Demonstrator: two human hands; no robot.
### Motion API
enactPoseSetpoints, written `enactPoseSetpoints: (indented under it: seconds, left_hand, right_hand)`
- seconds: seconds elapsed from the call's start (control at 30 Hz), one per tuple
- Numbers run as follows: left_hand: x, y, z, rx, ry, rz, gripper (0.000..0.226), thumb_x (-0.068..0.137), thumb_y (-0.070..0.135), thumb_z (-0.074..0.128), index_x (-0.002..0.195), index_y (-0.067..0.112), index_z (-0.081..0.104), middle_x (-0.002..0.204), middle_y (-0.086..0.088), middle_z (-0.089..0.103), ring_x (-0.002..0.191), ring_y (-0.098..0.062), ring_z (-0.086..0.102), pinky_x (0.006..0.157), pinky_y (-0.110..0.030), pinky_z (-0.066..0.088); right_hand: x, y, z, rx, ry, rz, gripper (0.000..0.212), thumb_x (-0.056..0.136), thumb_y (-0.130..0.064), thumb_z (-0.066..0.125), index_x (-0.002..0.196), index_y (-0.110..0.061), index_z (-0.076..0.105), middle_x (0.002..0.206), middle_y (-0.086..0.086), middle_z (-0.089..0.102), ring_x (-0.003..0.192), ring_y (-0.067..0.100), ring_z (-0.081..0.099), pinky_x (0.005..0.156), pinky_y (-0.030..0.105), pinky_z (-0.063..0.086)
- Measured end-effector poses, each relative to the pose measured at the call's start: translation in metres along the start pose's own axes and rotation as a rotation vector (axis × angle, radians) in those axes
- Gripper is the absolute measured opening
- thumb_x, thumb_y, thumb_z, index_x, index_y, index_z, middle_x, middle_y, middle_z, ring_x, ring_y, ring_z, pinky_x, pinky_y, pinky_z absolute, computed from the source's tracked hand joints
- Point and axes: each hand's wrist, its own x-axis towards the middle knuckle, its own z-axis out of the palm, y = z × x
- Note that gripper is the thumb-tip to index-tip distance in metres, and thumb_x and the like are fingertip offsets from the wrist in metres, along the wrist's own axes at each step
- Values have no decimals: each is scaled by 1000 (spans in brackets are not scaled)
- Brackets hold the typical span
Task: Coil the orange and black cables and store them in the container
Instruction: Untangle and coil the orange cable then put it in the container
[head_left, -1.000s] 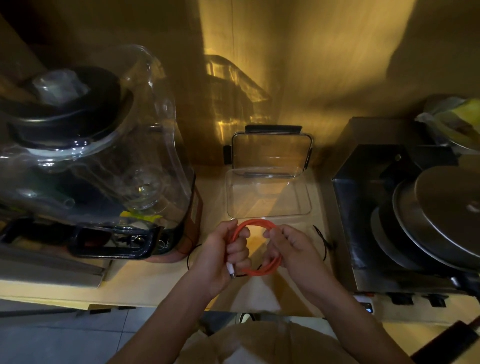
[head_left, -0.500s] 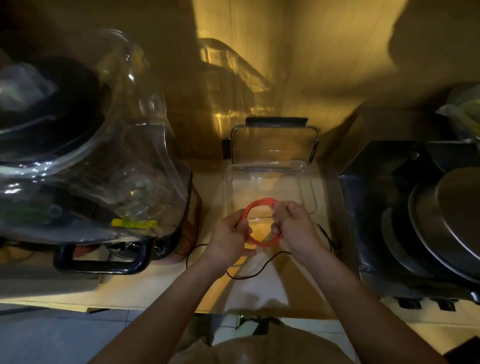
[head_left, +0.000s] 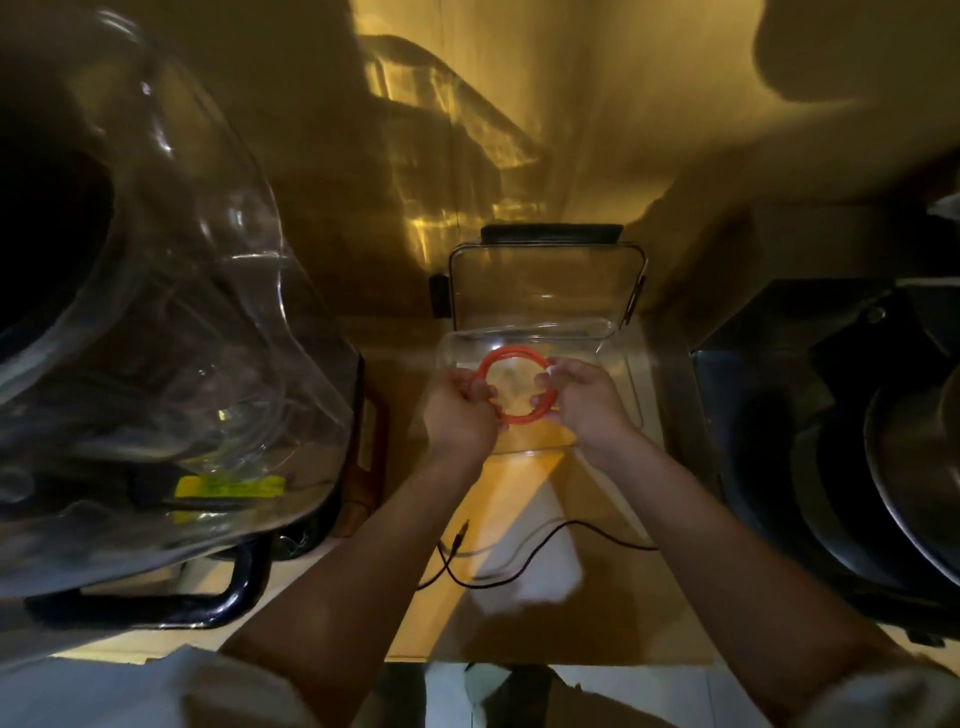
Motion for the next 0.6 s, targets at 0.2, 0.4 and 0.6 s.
enactPoseSetpoints:
  seconds: [0.2, 0.4, 0.6]
  left_hand:
    - [30, -2, 24, -10, -7, -158, 24, 99, 21, 43, 96, 18, 66, 90, -6, 67, 77, -20, 62, 65, -28, 49]
    - [45, -1, 29, -107, -31, -411, 24, 97, 21, 50, 110, 8, 65, 89, -9, 60, 89, -25, 55, 78, -31, 46]
    - [55, -10, 33, -230, -25, -486, 19, 97, 25, 50, 99, 12, 65, 86, -8, 64, 87, -23, 56, 83, -33, 51]
  right_hand:
    - [40, 6, 3, -20, 11, 88, 21, 94, 4, 46, 93, -8, 65, 77, 8, 58, 57, 21, 56, 60, 31, 49]
    - [72, 22, 8, -164, 55, 76, 30, 90, -2, 57, 70, -21, 69, 71, 4, 64, 59, 17, 58, 63, 34, 51]
    - [91, 32, 17, -194, 68, 74, 24, 83, 4, 62, 71, -16, 68, 85, 12, 68, 81, 27, 65, 77, 45, 56]
